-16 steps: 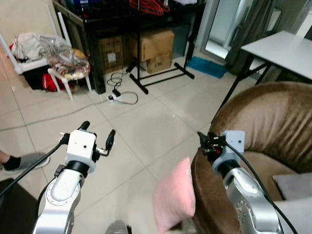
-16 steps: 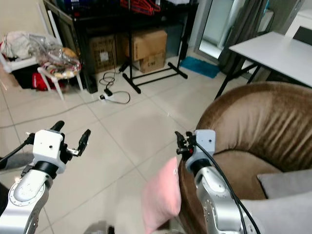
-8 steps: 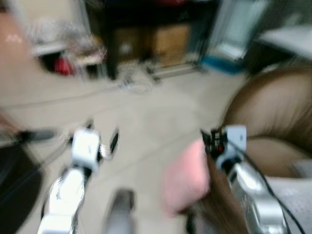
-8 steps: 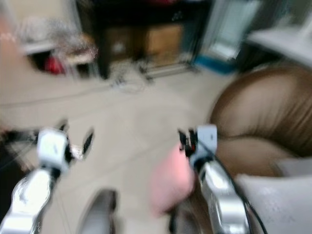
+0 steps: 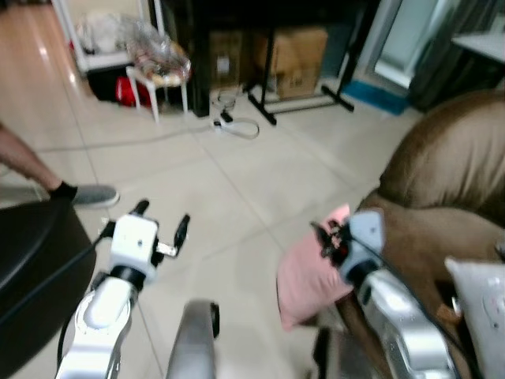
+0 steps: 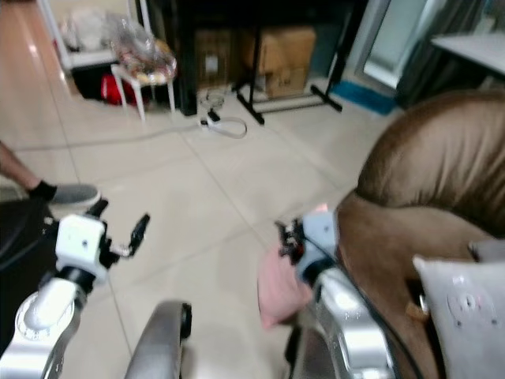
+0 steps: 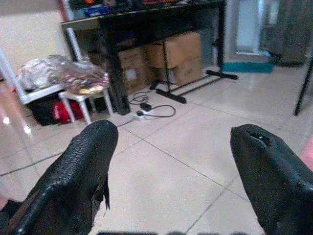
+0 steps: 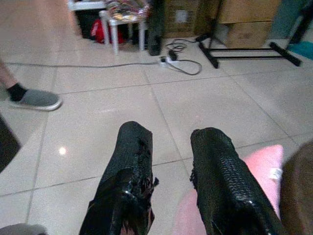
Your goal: Move the pillow to the sofa from floor
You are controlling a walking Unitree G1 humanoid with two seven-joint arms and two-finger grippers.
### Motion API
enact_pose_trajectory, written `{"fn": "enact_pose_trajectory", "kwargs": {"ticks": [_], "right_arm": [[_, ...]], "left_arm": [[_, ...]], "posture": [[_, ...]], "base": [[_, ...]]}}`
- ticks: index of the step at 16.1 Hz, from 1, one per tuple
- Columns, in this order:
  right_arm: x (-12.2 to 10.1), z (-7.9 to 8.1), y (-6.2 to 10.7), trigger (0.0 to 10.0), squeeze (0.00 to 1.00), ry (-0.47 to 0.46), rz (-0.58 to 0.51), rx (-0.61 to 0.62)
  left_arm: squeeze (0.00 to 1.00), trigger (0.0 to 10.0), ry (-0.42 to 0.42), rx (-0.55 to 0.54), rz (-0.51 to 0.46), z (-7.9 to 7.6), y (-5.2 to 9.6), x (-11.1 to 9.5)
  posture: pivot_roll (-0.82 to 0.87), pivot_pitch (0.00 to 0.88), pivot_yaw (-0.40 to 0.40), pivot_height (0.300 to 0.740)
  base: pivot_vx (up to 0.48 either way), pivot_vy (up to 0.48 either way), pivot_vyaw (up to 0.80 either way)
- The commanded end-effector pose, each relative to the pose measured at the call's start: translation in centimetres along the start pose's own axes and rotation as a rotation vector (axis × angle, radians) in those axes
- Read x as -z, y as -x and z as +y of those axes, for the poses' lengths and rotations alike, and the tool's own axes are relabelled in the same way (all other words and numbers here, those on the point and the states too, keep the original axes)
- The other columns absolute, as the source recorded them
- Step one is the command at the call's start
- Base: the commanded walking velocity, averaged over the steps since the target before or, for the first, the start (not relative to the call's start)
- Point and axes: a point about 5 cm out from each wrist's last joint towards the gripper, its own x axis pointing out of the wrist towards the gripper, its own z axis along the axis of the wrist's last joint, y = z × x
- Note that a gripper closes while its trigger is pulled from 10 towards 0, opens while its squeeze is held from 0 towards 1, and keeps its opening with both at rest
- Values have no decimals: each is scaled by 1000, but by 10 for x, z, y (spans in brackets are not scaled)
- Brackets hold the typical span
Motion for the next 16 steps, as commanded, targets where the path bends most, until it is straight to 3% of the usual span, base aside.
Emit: {"fn": "enact_pose_trajectory", "kwargs": {"ticks": [1,13,16], "right_arm": [[-11,-8,0,10000,0,20,-33,25],[-9,-8,1,10000,0,-16,-35,47],[-9,-10,1,10000,0,-25,-42,48]], "left_arm": [[0,10000,4,19,-20,-3,-3,-5],[0,10000,1,29,-20,1,-4,-5],[0,10000,-24,20,-7,1,-5,-3]], "posture": [[91,0,-52,603],[96,0,-44,603],[96,0,-42,603]], "base": [[300,0,794],[302,0,0],[0,0,0]]}}
